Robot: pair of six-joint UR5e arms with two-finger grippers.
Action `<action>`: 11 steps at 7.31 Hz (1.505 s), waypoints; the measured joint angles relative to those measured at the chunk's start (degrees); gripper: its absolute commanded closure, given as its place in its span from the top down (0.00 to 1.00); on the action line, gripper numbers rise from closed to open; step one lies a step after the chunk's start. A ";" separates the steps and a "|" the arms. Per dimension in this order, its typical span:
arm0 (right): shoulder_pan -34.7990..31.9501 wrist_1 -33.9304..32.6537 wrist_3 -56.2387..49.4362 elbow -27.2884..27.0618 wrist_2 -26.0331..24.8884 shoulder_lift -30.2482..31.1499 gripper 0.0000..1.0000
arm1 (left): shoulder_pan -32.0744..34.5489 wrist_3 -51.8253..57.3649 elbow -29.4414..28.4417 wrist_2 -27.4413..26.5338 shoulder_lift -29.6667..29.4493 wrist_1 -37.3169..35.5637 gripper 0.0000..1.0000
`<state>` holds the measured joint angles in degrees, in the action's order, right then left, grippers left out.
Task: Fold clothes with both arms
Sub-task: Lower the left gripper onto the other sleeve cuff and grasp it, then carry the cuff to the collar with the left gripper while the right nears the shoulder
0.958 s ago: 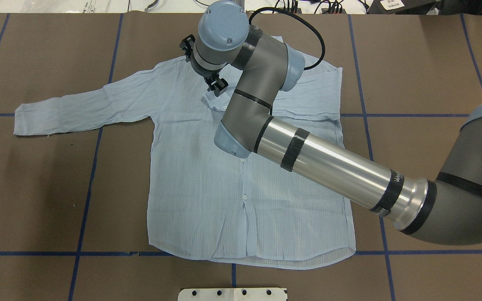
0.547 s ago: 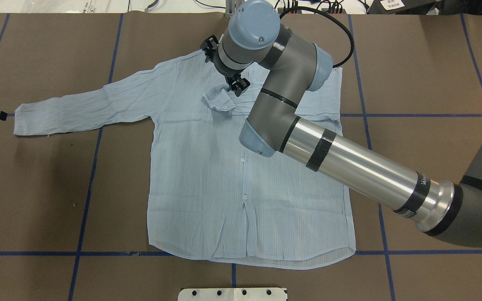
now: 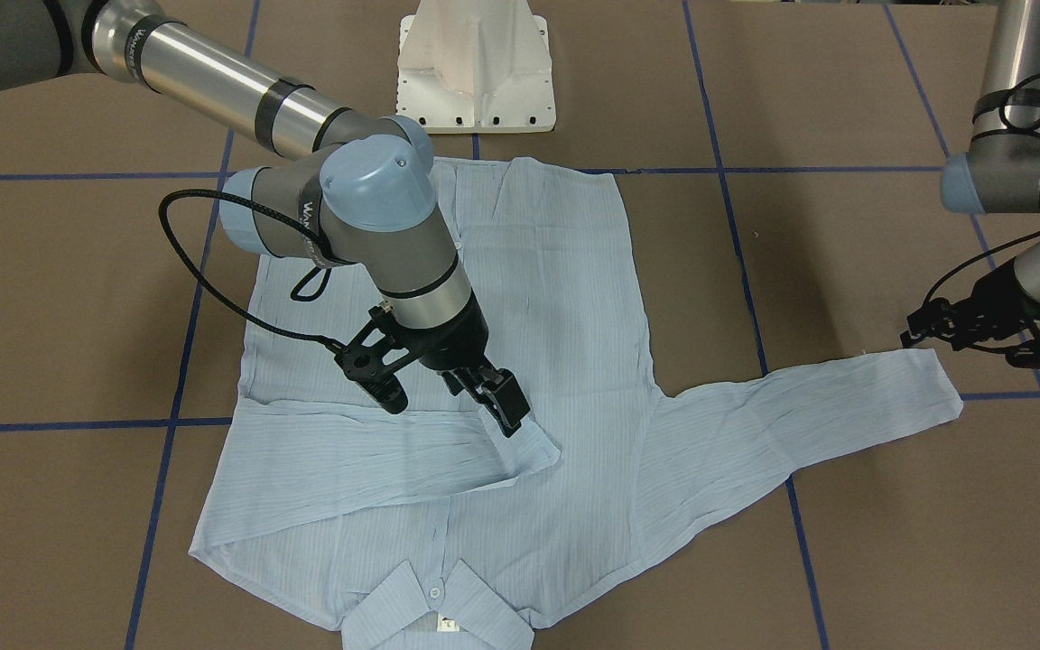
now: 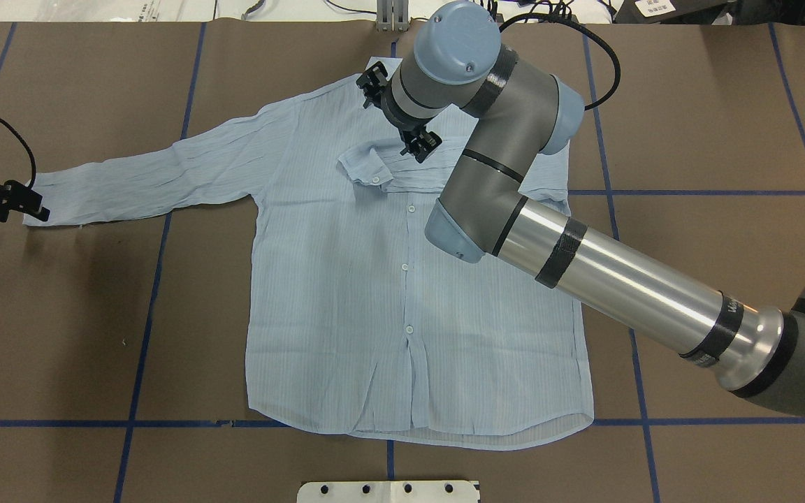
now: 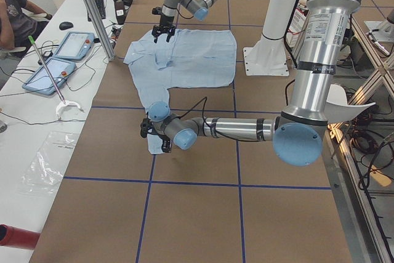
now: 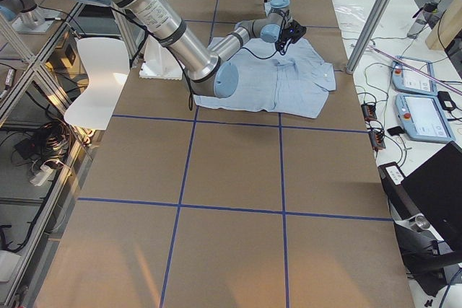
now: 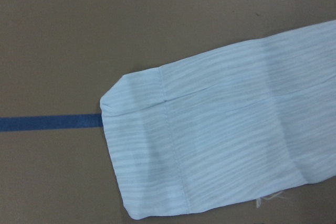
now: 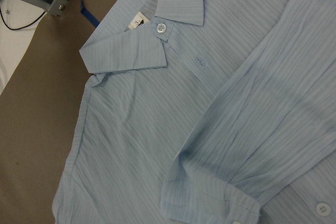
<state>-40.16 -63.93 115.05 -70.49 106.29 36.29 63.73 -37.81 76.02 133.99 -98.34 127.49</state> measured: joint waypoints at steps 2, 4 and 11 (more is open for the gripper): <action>0.05 -0.03 -0.08 -0.07 -0.01 0.15 0.99 | -0.21 0.05 -1.21 -0.95 -0.25 0.63 0.71; 0.05 -0.17 -0.08 -1.28 0.07 1.03 0.99 | -0.60 -0.15 -2.02 -1.08 -0.58 0.73 0.67; -0.10 -0.35 -0.09 -3.02 0.15 1.98 0.99 | -0.80 -0.63 -2.46 -1.18 -0.77 0.67 0.00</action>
<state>-40.27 -64.28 114.96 -73.51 106.43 38.27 62.93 -38.44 73.56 132.81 -99.11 128.16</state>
